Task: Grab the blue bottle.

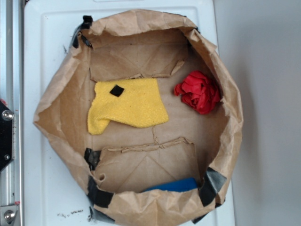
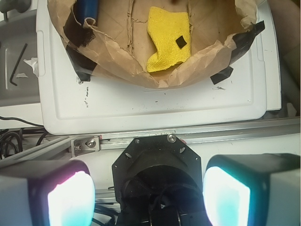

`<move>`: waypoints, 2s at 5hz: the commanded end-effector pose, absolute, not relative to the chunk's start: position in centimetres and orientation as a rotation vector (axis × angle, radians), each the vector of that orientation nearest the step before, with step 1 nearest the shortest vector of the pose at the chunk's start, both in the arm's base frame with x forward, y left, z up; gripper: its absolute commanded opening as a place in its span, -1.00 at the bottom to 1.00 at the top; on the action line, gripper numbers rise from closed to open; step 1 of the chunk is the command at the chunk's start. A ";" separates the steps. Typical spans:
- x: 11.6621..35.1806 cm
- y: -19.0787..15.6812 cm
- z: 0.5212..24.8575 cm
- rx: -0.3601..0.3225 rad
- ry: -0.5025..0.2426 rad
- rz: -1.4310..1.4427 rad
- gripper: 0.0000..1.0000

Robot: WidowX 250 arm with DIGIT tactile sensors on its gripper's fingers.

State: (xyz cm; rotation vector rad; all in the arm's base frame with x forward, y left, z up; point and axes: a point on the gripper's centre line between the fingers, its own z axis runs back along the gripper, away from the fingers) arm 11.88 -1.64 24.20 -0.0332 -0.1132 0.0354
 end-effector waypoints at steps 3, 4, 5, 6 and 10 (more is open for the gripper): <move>21.9 -6.5 22.3 -0.061 -0.143 0.197 1.00; 25.6 -6.5 21.3 -0.090 -0.179 0.217 1.00; 27.9 -4.7 19.6 -0.167 -0.188 0.209 1.00; 28.3 -2.3 18.7 -0.222 -0.226 0.123 1.00; 30.2 -3.8 13.0 -0.186 -0.124 0.117 1.00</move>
